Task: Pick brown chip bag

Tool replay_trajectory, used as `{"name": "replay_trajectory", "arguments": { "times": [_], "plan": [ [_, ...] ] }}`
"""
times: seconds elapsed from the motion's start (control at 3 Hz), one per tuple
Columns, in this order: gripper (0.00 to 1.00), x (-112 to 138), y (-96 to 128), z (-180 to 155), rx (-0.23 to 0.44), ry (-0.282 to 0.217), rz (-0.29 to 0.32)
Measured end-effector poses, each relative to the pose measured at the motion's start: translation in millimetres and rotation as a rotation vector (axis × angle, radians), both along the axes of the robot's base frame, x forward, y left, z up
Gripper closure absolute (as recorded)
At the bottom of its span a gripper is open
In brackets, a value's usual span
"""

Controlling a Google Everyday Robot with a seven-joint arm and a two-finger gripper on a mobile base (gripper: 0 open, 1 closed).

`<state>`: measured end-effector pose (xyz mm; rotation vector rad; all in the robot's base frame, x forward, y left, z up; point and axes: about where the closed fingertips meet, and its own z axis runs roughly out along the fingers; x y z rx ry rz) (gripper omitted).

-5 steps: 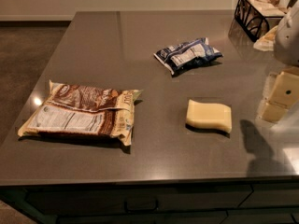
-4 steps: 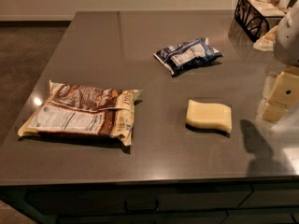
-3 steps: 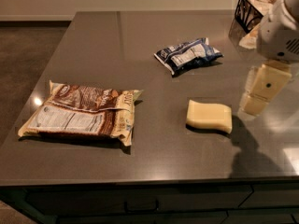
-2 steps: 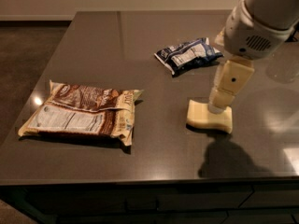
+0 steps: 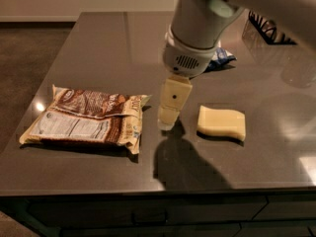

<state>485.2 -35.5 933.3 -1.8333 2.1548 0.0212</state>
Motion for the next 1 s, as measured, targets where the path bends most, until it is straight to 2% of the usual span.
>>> {"name": "replay_trajectory", "arguments": {
  "times": [0.33, 0.67, 1.0],
  "plan": [
    [0.0, 1, 42, -24, -0.025, 0.031, 0.04],
    [0.0, 3, 90, -61, -0.068, 0.085, 0.082],
    [0.0, 9, 113, -87, -0.099, 0.129, 0.097]
  ]
}}
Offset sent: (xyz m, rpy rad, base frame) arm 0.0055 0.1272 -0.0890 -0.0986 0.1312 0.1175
